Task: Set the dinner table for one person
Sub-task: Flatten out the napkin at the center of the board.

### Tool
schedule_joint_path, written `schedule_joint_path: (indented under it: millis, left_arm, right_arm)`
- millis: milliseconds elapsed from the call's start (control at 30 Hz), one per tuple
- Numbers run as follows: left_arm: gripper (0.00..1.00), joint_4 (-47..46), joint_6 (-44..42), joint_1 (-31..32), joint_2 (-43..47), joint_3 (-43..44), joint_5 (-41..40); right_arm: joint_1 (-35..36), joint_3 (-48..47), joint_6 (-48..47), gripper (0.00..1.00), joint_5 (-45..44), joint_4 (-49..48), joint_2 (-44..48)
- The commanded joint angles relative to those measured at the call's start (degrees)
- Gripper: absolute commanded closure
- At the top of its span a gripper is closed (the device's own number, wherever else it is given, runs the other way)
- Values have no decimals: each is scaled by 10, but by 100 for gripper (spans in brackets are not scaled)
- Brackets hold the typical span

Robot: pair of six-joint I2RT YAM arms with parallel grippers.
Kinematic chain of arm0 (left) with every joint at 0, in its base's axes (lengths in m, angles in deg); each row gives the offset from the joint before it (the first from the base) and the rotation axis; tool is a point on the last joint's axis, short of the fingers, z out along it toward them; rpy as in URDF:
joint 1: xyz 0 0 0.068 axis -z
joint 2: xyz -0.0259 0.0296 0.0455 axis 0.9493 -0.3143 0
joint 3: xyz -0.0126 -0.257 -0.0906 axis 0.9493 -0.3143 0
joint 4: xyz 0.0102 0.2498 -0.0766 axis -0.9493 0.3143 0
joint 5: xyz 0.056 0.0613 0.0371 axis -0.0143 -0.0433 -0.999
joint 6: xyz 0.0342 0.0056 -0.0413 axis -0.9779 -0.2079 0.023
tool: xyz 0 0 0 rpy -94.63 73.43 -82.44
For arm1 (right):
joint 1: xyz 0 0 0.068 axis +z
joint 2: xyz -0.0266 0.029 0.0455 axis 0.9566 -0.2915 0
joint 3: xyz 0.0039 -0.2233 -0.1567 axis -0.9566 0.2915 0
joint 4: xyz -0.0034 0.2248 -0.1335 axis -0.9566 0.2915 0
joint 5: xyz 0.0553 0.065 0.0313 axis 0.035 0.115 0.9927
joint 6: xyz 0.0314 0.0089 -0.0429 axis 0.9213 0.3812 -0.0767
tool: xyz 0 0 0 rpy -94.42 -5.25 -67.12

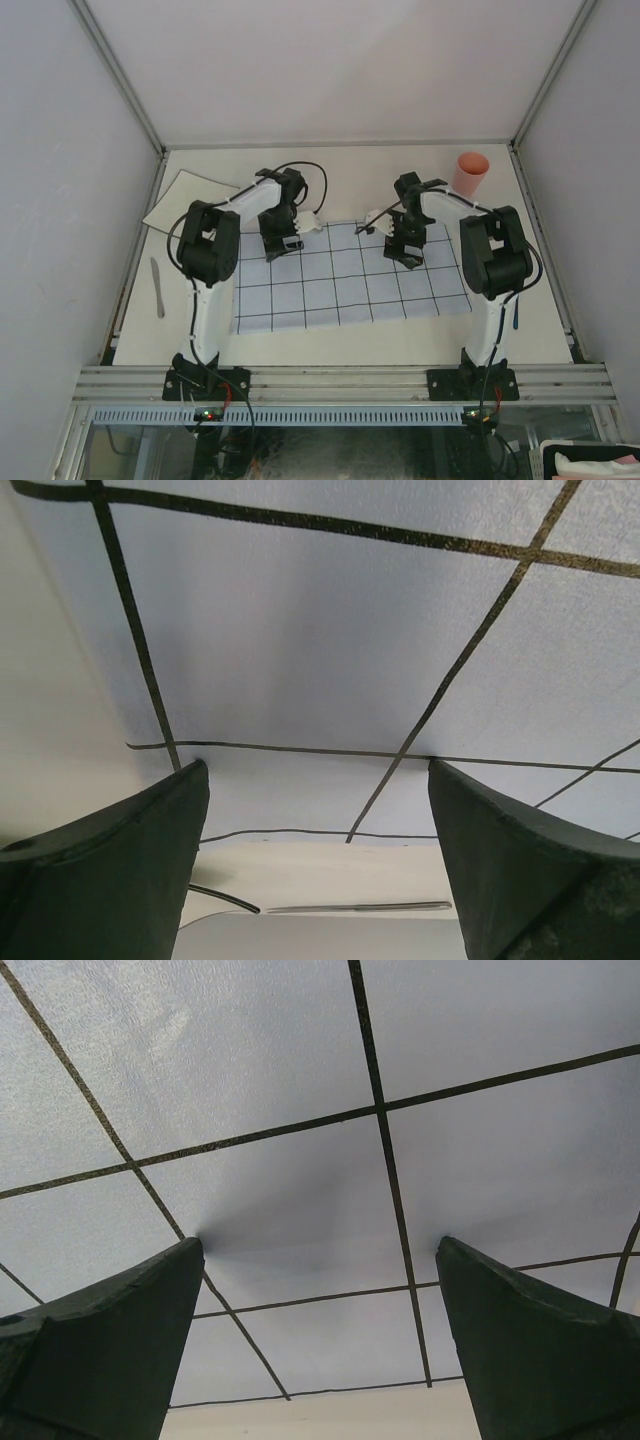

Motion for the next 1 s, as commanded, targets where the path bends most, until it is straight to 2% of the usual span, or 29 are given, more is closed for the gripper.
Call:
schedule_joint_path:
  millis: [0, 67, 167, 300, 467, 667, 967]
  left_arm:
    - [6, 16, -9, 4, -5, 37, 6]
    - [0, 34, -3, 9, -9, 56, 32]
    - [0, 33, 8, 32, -1, 56, 58]
    - [0, -2, 24, 72, 16, 9, 69]
    - [0, -33, 48, 92, 13, -29, 87]
    - [0, -47, 59, 100, 5, -43, 83]
    - [0, -22, 45, 100, -22, -7, 53]
  right_arm:
    - [17, 32, 11, 0, 2, 39, -1]
    - [26, 32, 11, 0, 13, 39, 8]
    - [33, 32, 13, 0, 34, 30, 23]
    - [35, 32, 6, 0, 31, 18, 20]
    - [34, 32, 1, 0, 31, 23, 4]
    - [32, 32, -2, 0, 42, 41, 6]
    - [35, 32, -2, 0, 42, 86, 16]
